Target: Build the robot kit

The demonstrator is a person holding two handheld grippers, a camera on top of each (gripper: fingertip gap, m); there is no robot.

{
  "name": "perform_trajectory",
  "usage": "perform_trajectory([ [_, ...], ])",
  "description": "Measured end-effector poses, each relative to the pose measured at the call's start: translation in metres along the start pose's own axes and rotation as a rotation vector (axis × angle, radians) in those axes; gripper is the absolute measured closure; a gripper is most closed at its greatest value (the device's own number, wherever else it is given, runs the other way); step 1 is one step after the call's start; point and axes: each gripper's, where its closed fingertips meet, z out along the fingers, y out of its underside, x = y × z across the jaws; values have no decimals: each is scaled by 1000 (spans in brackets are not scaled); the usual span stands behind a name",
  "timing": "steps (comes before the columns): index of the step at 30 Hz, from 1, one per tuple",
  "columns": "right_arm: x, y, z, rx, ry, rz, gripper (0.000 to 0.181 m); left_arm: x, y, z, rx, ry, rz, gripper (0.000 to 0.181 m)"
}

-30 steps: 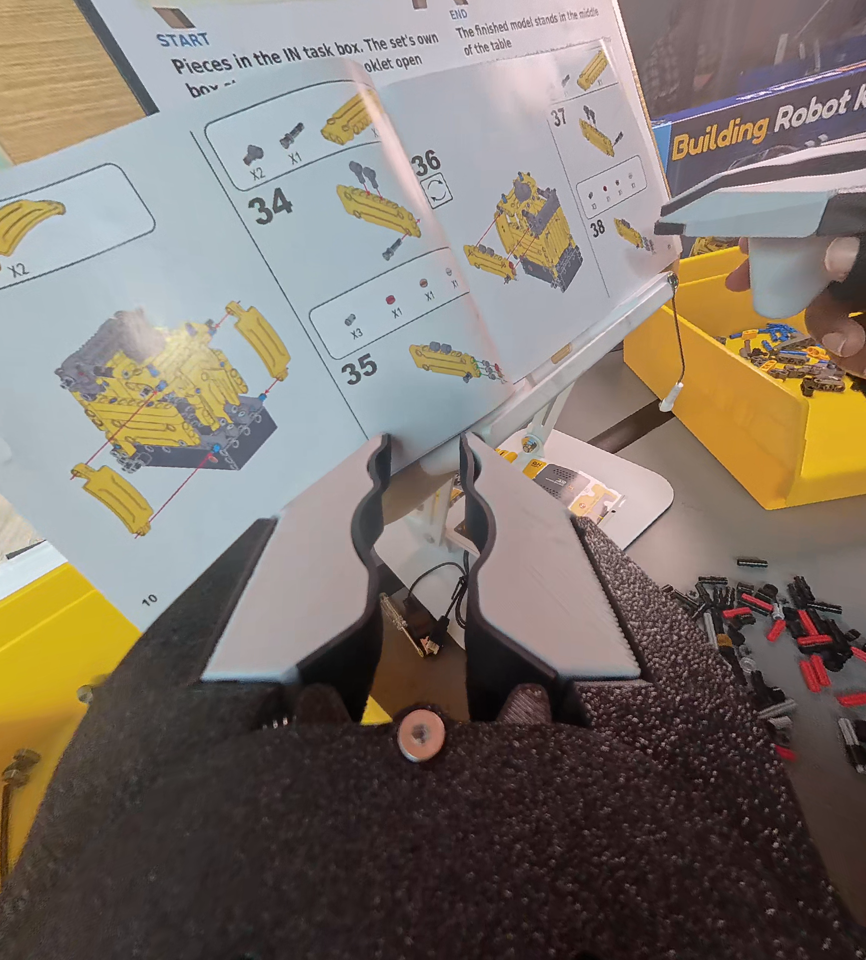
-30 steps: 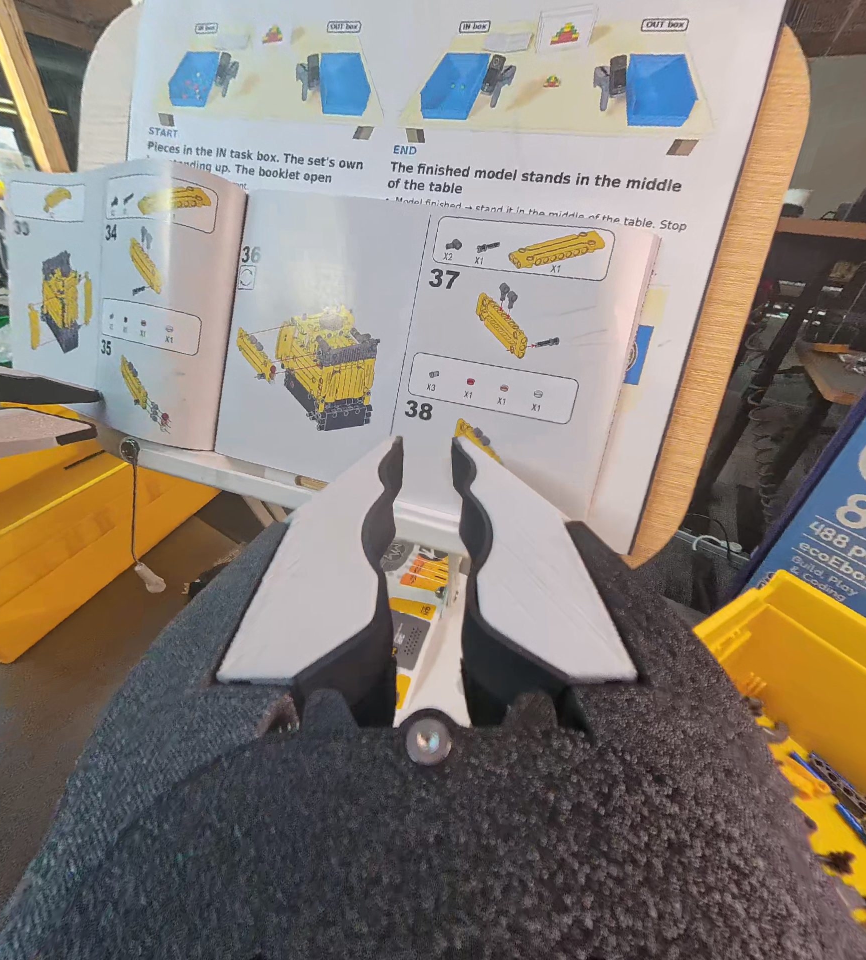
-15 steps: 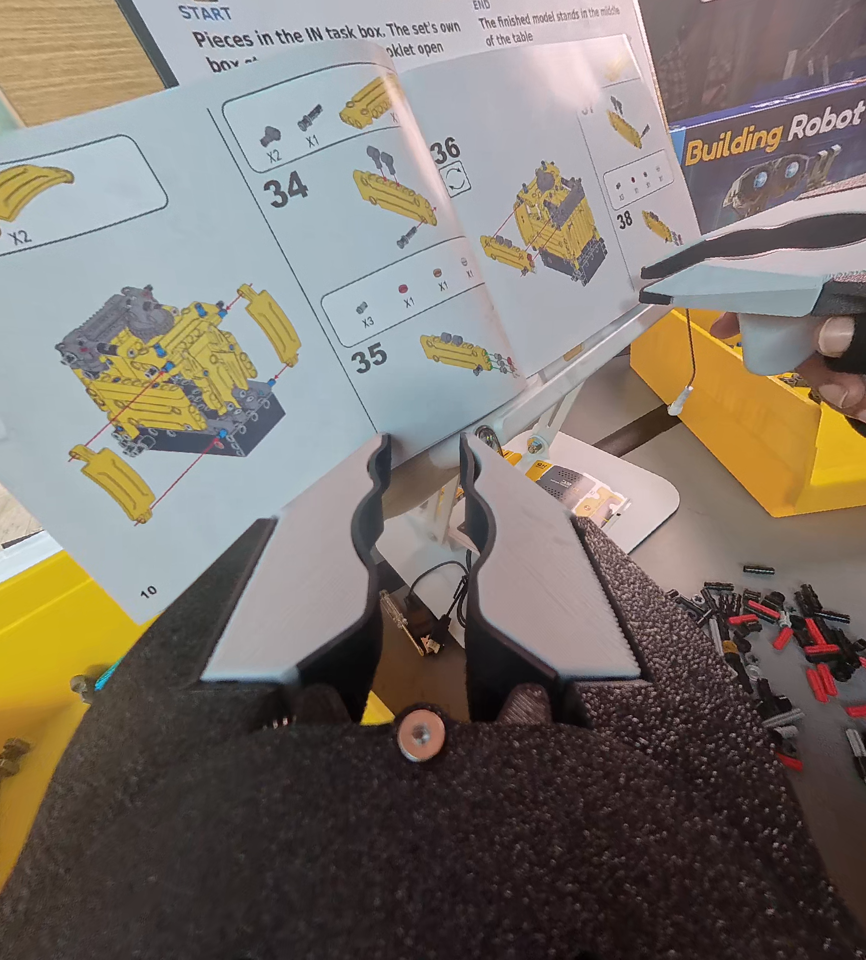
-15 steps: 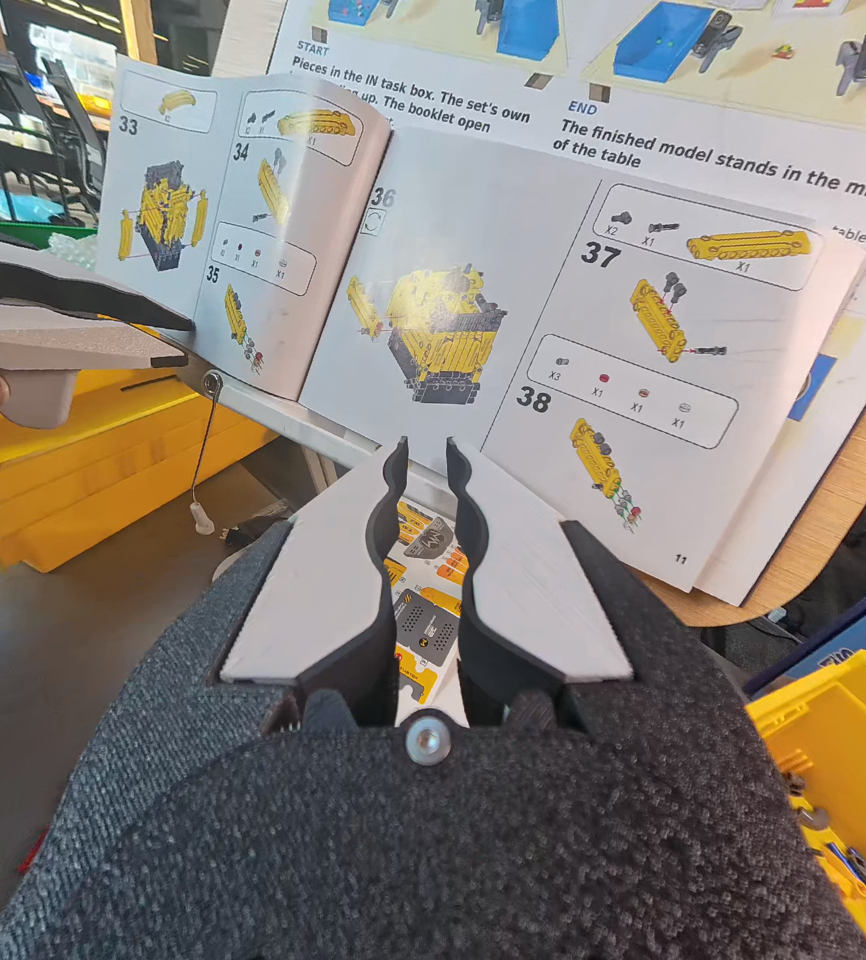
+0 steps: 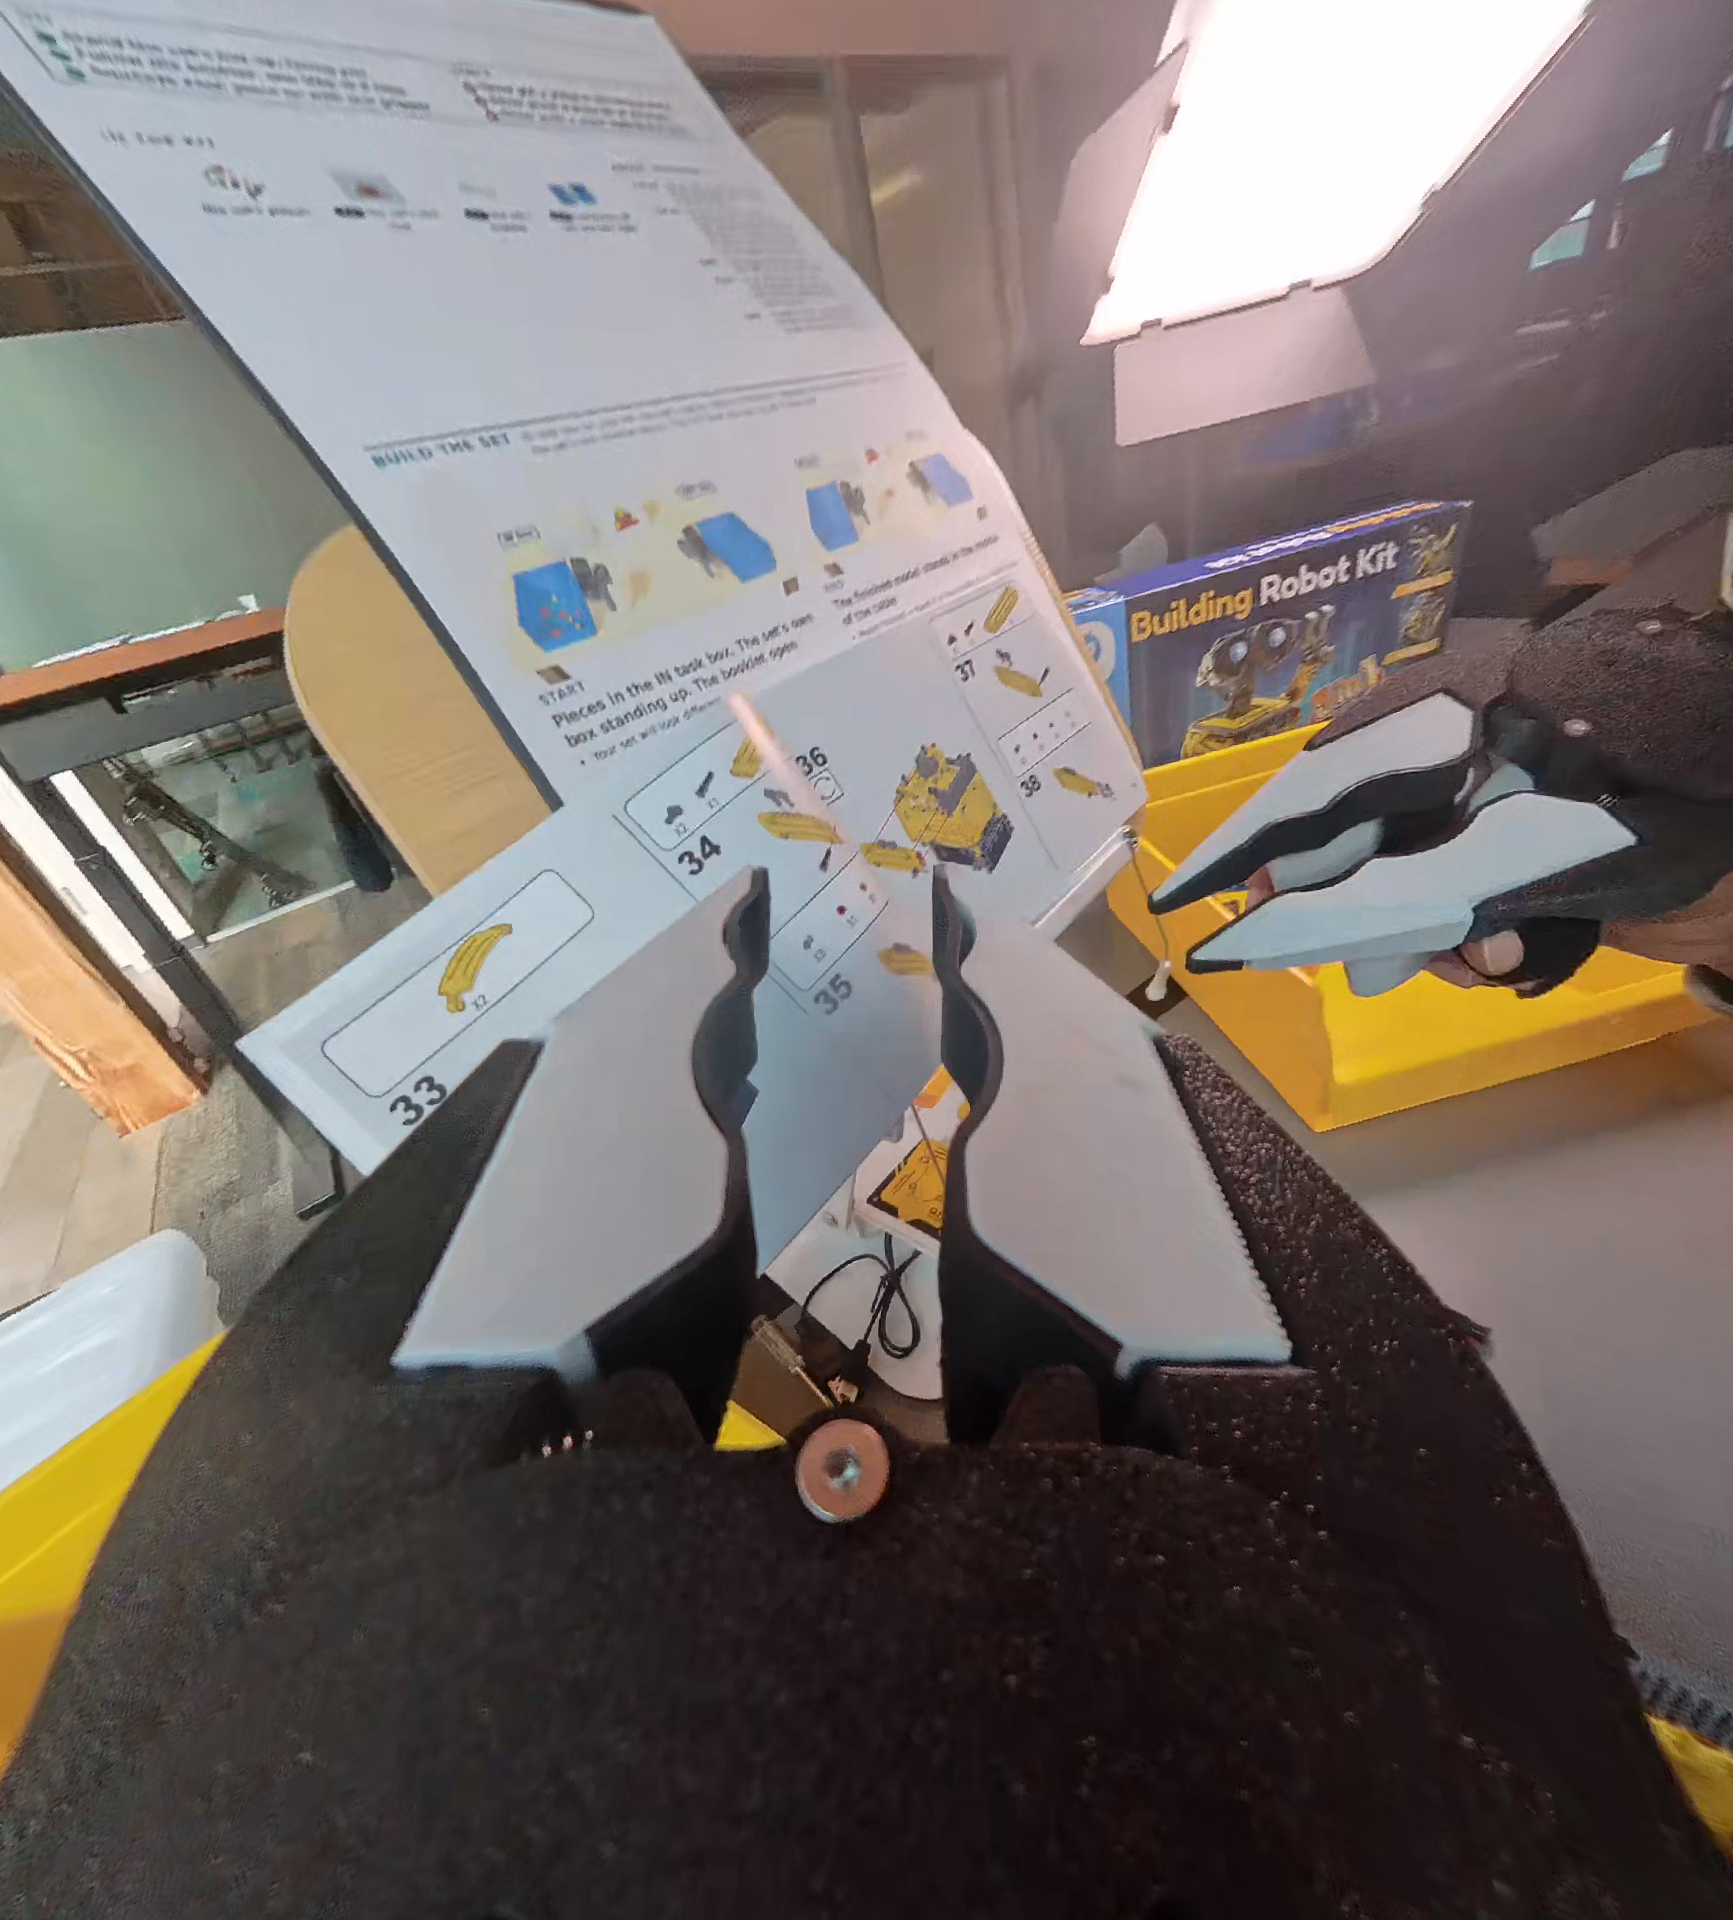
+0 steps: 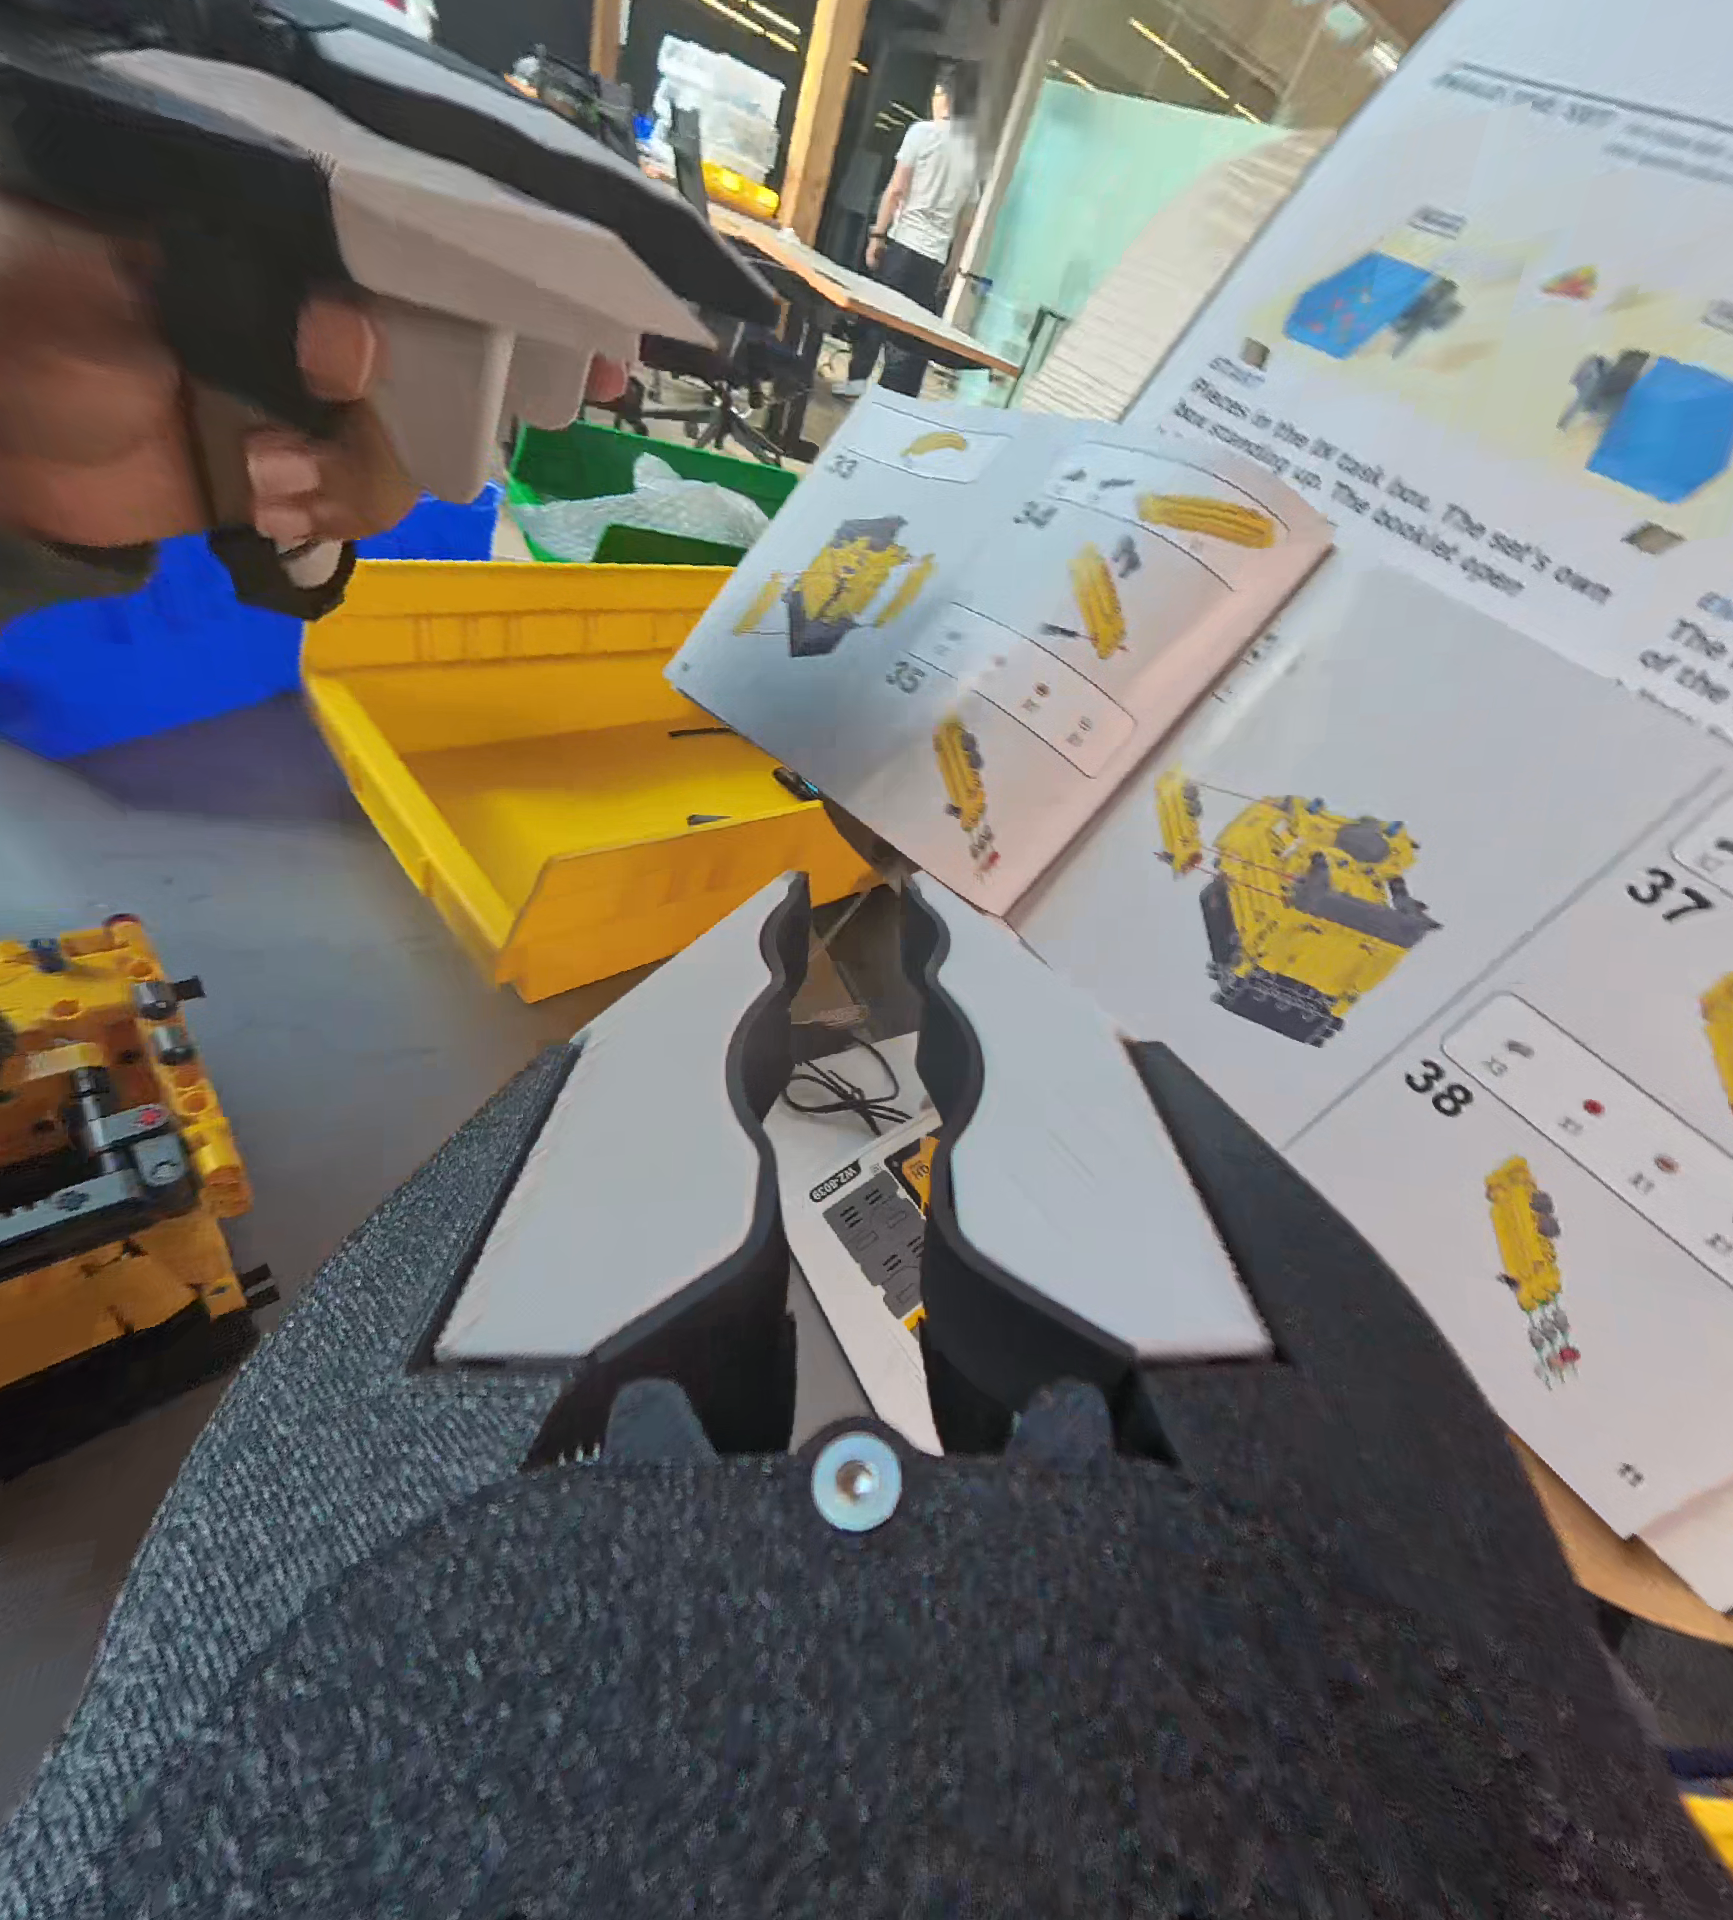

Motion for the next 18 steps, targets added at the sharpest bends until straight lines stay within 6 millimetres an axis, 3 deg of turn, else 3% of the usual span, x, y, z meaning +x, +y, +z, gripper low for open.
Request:
perform_trajectory([
  [2,-26,-17,-7,16,-79,-31,164,7,-16,-18,15,51,-3,151],
  [4,-61,-27,-18,8,-209,-56,163,18,-11,-33,-43,120,-5,148],
  [7,-118,-16,-34,-74,-404,-100,152,42,35,-64,-209,253,-19,139],
  [10,-164,24,-41,-222,-518,-128,110,77,97,-106,-354,409,-113,119],
  [12,-183,56,-35,-320,-533,-122,84,98,125,-129,-375,474,-198,110],
  [14,-191,75,-23,-350,-520,-80,67,120,141,-147,-370,544,-267,97],
  [18,-203,83,-2,-300,-577,80,73,139,166,-157,-453,564,-188,90],
])
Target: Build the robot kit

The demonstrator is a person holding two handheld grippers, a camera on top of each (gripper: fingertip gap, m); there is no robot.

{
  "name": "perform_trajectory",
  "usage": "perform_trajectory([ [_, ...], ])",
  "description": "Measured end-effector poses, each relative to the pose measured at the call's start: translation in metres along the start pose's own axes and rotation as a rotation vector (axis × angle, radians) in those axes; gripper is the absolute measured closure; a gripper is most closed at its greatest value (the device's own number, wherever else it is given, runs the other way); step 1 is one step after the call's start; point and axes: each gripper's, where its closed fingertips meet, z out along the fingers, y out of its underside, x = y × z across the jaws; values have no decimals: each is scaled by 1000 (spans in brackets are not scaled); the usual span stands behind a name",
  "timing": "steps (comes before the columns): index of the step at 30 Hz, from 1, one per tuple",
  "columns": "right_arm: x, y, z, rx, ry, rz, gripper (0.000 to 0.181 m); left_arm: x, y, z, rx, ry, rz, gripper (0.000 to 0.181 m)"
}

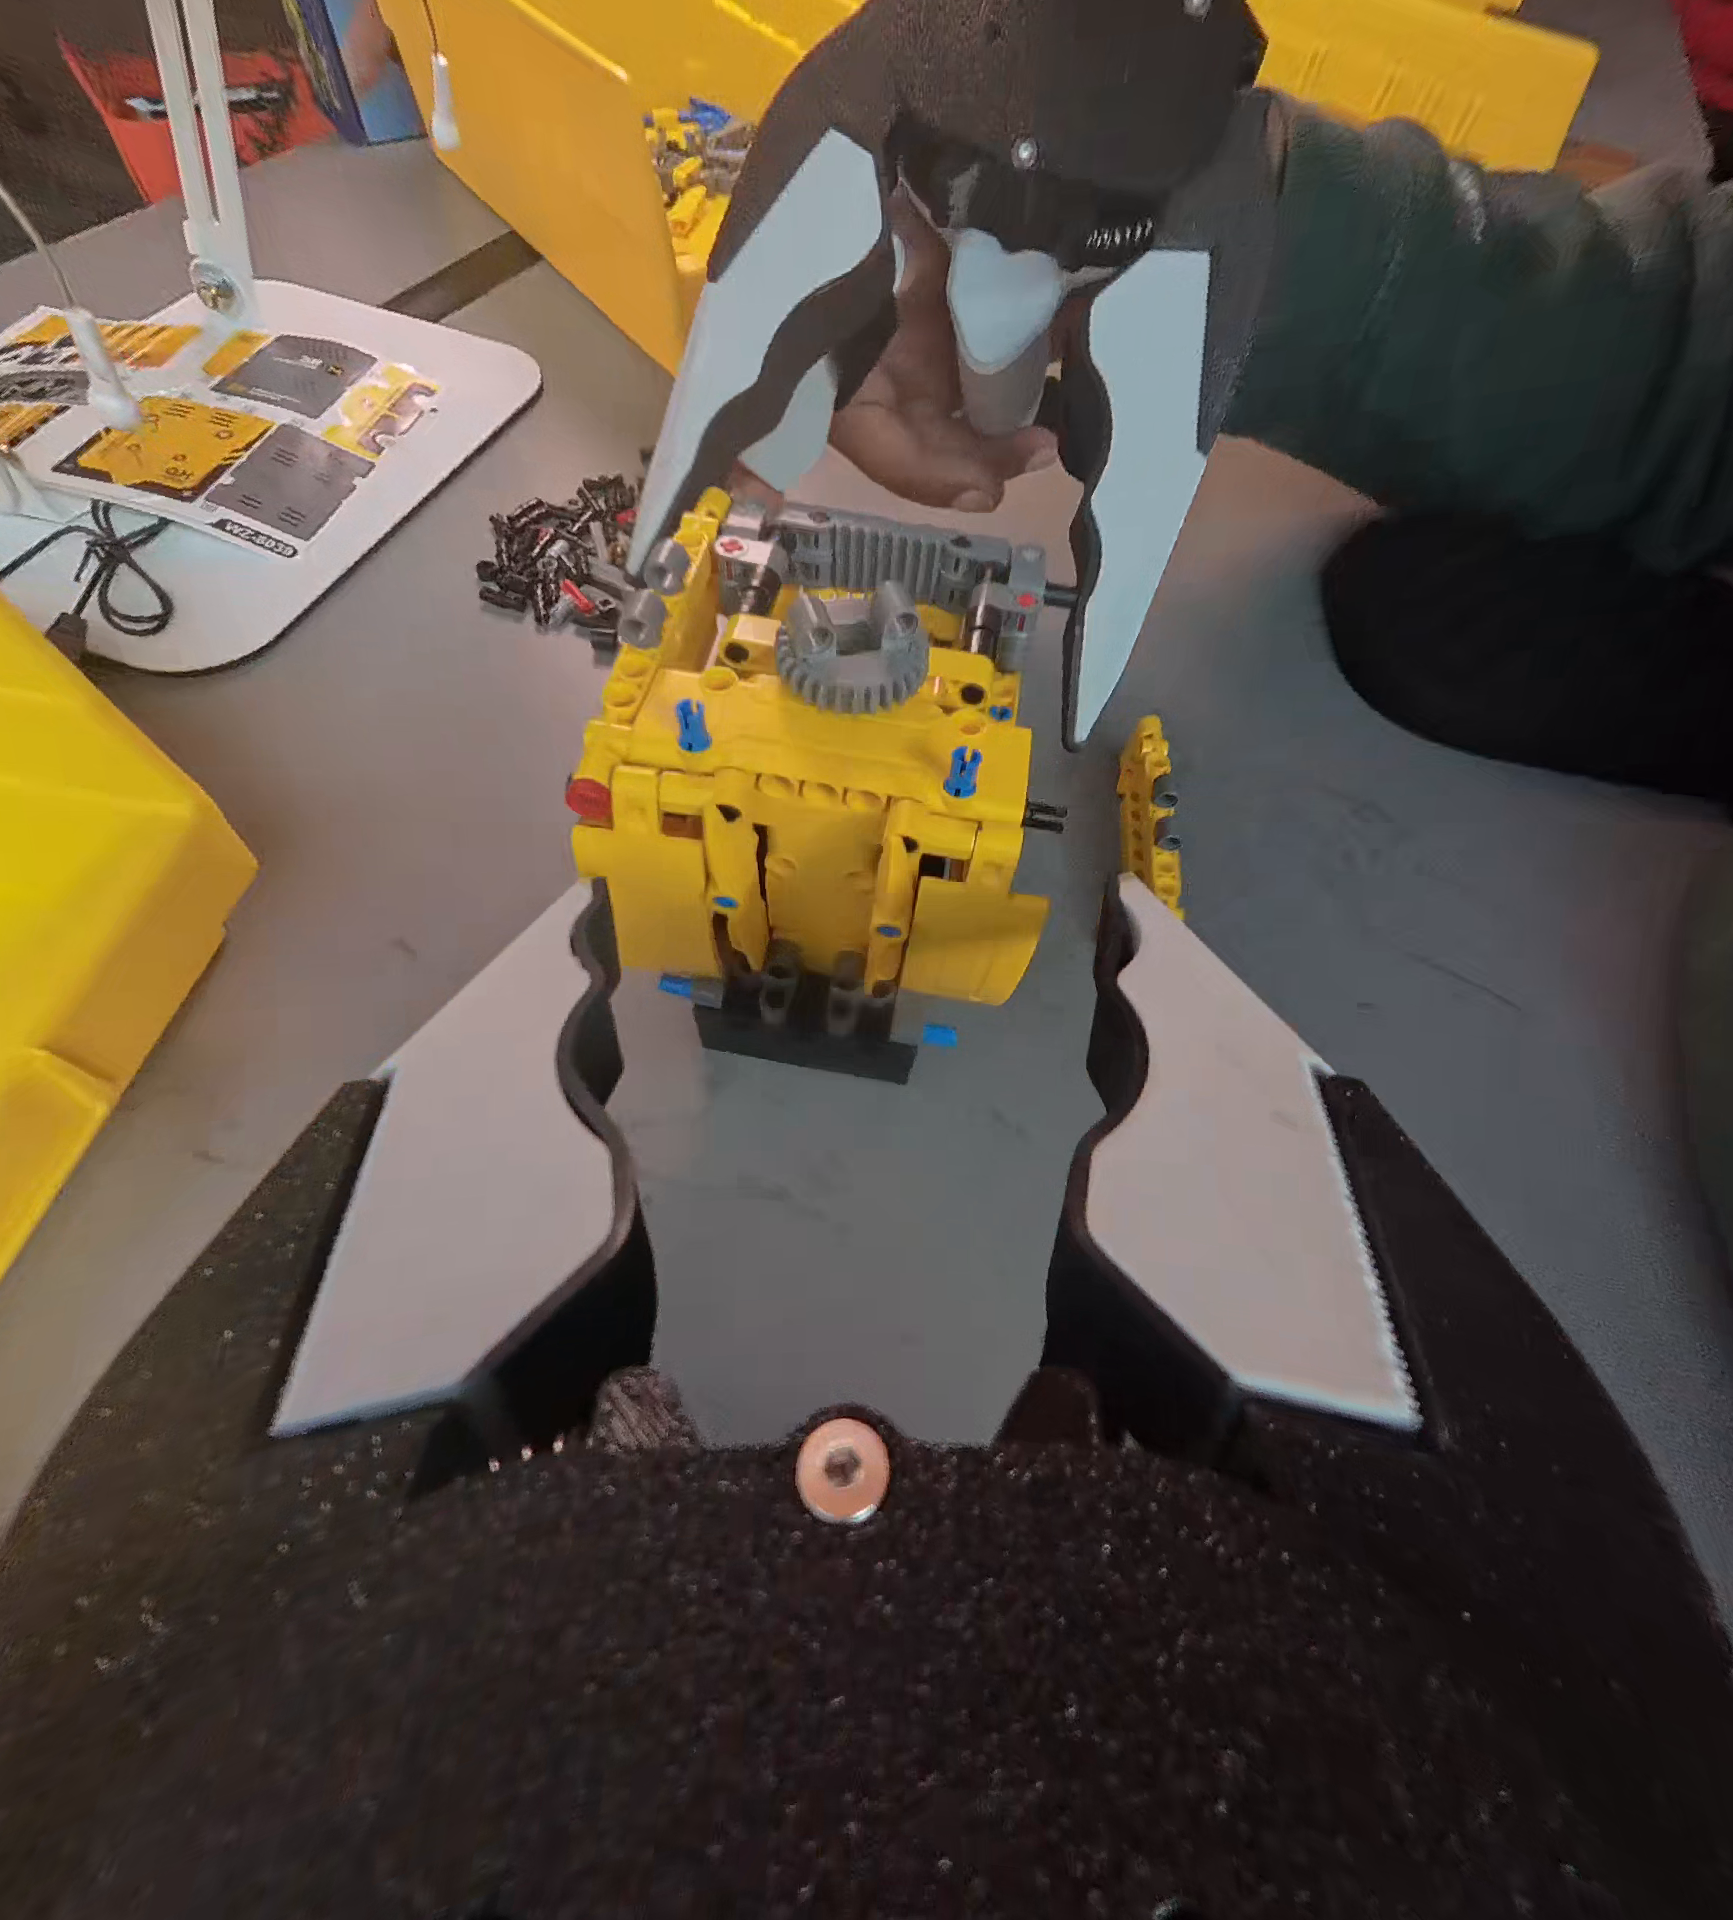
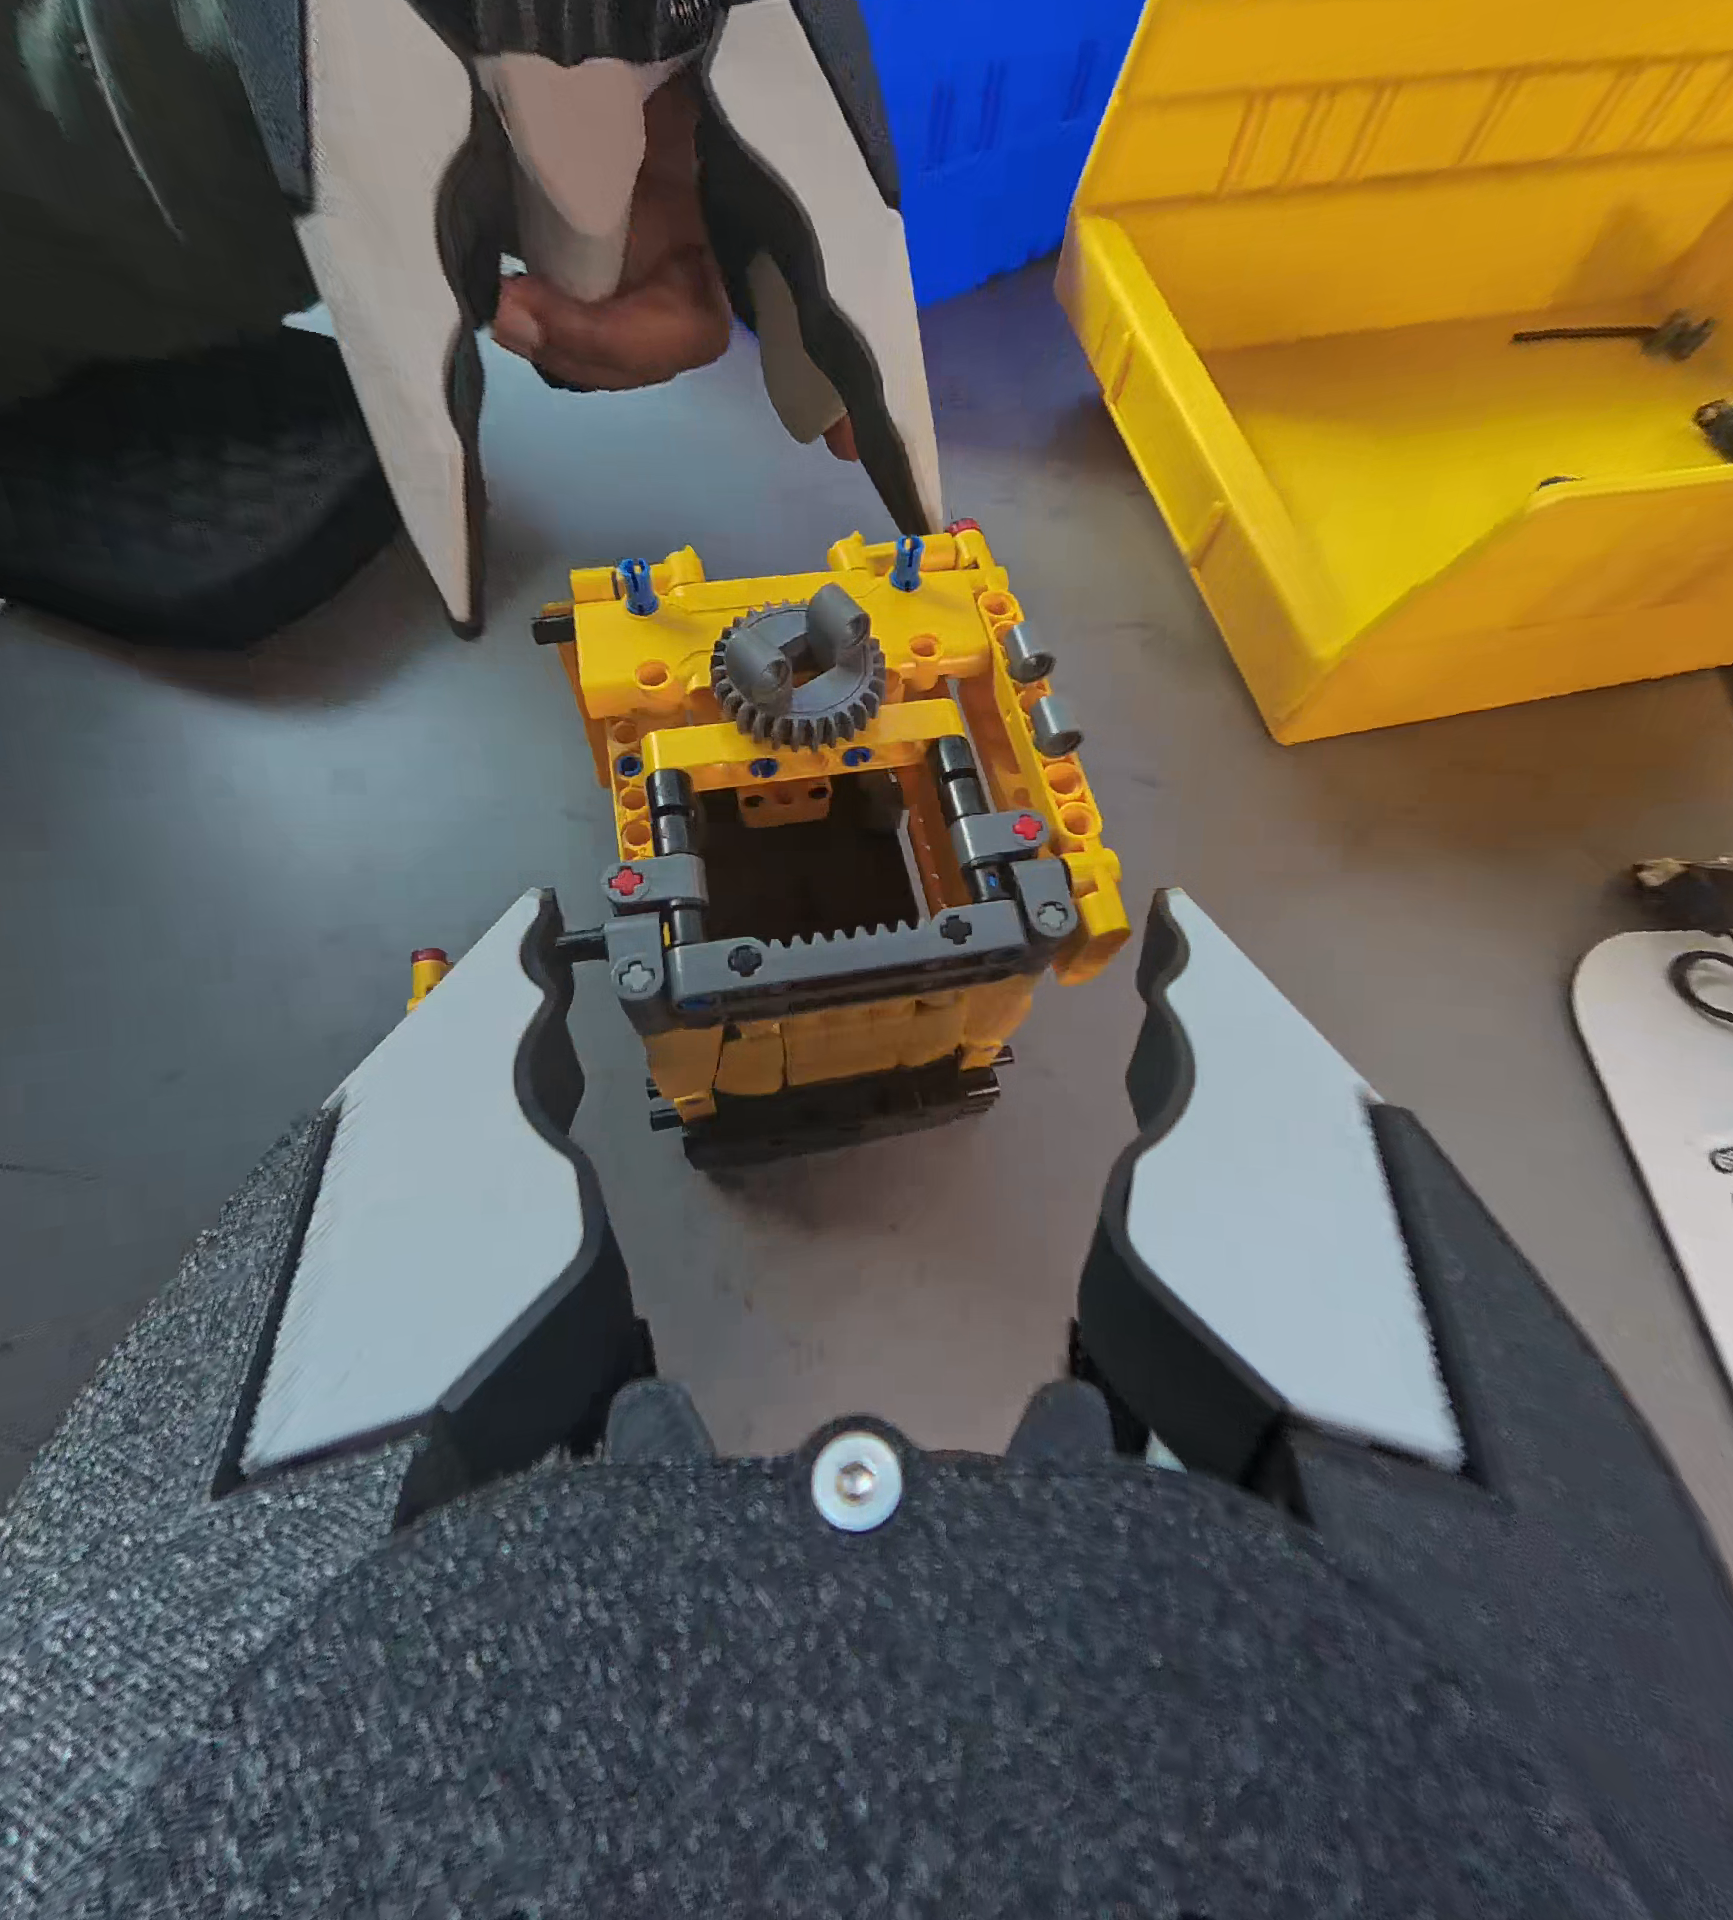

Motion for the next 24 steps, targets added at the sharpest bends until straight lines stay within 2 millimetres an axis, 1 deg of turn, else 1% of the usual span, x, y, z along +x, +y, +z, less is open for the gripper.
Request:
perform_trajectory([
  [2,1,-3,3,35,-10,17,76,-9,8,5,-39,-67,55,94],
  [3,3,-3,3,37,2,32,76,-12,8,5,-33,-81,67,98],
  [4,8,-2,3,38,35,52,76,-16,7,4,-14,-93,62,105],
  [6,21,0,0,35,146,112,76,-30,6,0,20,-144,32,118],
  [8,32,4,-3,35,289,163,76,-48,8,-6,29,-232,-2,126],
  [9,33,6,-5,28,348,184,75,-56,10,-9,29,-281,-17,138],
  [10,30,8,-6,15,375,184,74,-62,11,-11,33,-318,-22,143],
  [11,20,9,-6,0,363,164,69,-64,12,-11,39,-333,-23,143],
  [12,11,10,-7,-10,344,142,70,-64,12,-11,43,-336,-25,144],
  [13,3,11,-8,-18,330,127,73,-65,12,-10,45,-342,-25,150],
  [15,-6,16,-11,-24,326,122,79,-65,11,-10,45,-352,-14,151],
  [17,-13,15,-14,-3,308,114,99,-69,9,-12,55,-373,-20,152],
  [19,-23,13,-14,7,266,114,120,-77,5,-20,87,-410,-39,151],
  [20,-30,11,-12,5,240,106,125,-80,1,-25,109,-427,-52,151],
  [22,-46,7,-6,7,185,61,129,-83,-8,-37,166,-433,-79,147],
  [23,-56,5,-3,13,141,19,130,-80,-14,-42,196,-414,-88,144],
  [24,-66,4,-2,21,93,-30,135,-76,-20,-47,220,-388,-92,142],
])
